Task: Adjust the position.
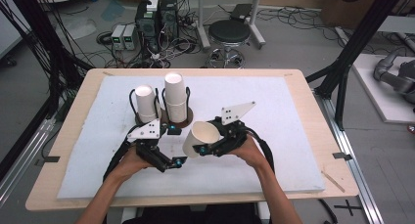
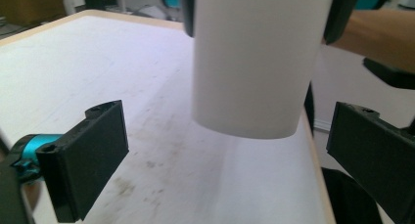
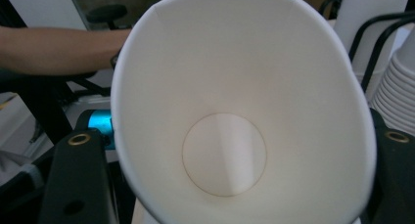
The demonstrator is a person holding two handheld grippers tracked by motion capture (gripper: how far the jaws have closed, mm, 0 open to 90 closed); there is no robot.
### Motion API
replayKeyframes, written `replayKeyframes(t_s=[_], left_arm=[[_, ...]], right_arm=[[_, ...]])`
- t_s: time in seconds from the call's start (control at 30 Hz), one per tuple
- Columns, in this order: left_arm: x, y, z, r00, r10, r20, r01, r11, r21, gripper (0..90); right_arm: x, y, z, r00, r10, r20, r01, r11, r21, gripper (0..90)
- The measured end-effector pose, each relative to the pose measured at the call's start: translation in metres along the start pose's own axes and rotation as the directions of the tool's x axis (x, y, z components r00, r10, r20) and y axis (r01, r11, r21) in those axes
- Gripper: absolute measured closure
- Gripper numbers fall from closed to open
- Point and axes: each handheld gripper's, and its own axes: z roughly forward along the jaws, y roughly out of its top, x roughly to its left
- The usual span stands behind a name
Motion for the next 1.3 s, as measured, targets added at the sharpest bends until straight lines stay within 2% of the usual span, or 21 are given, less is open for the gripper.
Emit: replayKeyframes(t_s=[0.13, 0.23, 0.3, 0.43, 0.53, 0.7, 0.77, 0.8, 0.87, 0.9, 1.0, 1.1, 1.23, 1.3], left_arm=[[0.002, -0.007, -0.009, 0.9987, -0.006, -0.051, 0.006, 0.9999, 0.013, 1.7], [0.005, -0.014, -0.017, 0.9939, -0.013, -0.109, 0.015, 0.9998, 0.016, 1.7], [0.008, -0.018, -0.023, 0.9877, -0.028, -0.154, 0.03, 0.9995, 0.01, 1.7], [0.012, -0.024, -0.034, 0.9724, -0.046, -0.229, 0.047, 0.9989, 0.0, 1.7], [0.014, -0.03, -0.04, 0.9572, -0.062, -0.283, 0.058, 0.9981, -0.021, 1.7], [0.018, -0.043, -0.046, 0.9321, -0.075, -0.354, 0.073, 0.9971, -0.018, 1.7], [0.02, -0.048, -0.049, 0.9182, -0.077, -0.388, 0.077, 0.9969, -0.016, 1.7], [0.02, -0.049, -0.051, 0.9141, -0.086, -0.396, 0.084, 0.9962, -0.021, 1.7], [0.021, -0.05, -0.053, 0.9098, -0.086, -0.406, 0.083, 0.9962, -0.024, 1.7], [0.022, -0.051, -0.054, 0.9044, -0.087, -0.418, 0.082, 0.9962, -0.03, 1.7], [0.022, -0.051, -0.056, 0.8993, -0.096, -0.427, 0.086, 0.9954, -0.044, 1.7], [0.022, -0.051, -0.057, 0.8991, -0.095, -0.427, 0.086, 0.9955, -0.039, 1.7], [0.022, -0.051, -0.056, 0.9012, -0.099, -0.422, 0.09, 0.9951, -0.04, 1.8], [0.023, -0.051, -0.056, 0.9051, -0.103, -0.413, 0.097, 0.9947, -0.035, 1.7]], right_arm=[[-0.001, -0.004, -0.001, 0.999, 0.015, 0.042, -0.017, 0.9995, 0.028, 31.1], [-0.003, -0.009, -0.003, 0.9958, 0.035, 0.085, -0.039, 0.998, 0.049, 31.1], [-0.004, -0.01, -0.005, 0.9928, 0.038, 0.113, -0.047, 0.9962, 0.073, 31.1], [-0.007, -0.013, -0.009, 0.9848, 0.052, 0.166, -0.066, 0.9945, 0.082, 31.1], [-0.009, -0.016, -0.014, 0.9772, 0.07, 0.2, -0.087, 0.9932, 0.077, 31.1], [-0.011, -0.02, -0.022, 0.967, 0.082, 0.241, -0.105, 0.991, 0.084, 31.1], [-0.011, -0.023, -0.026, 0.9645, 0.085, 0.25, -0.11, 0.9904, 0.084, 31.1], [-0.011, -0.024, -0.028, 0.9618, 0.096, 0.256, -0.12, 0.9895, 0.08, 31.1], [-0.012, -0.025, -0.031, 0.9589, 0.102, 0.265, -0.126, 0.9894, 0.073, 31.1], [-0.012, -0.026, -0.032, 0.9586, 0.1, 0.267, -0.123, 0.9899, 0.071, 31.1], [-0.013, -0.027, -0.034, 0.9572, 0.103, 0.271, -0.125, 0.9898, 0.068, 31.1], [-0.014, -0.027, -0.034, 0.9569, 0.104, 0.271, -0.127, 0.9894, 0.07, 31.1], [-0.014, -0.027, -0.034, 0.9577, 0.103, 0.269, -0.127, 0.9894, 0.071, 31.1], [-0.013, -0.027, -0.034, 0.9561, 0.105, 0.273, -0.129, 0.9893, 0.069, 31.1]])
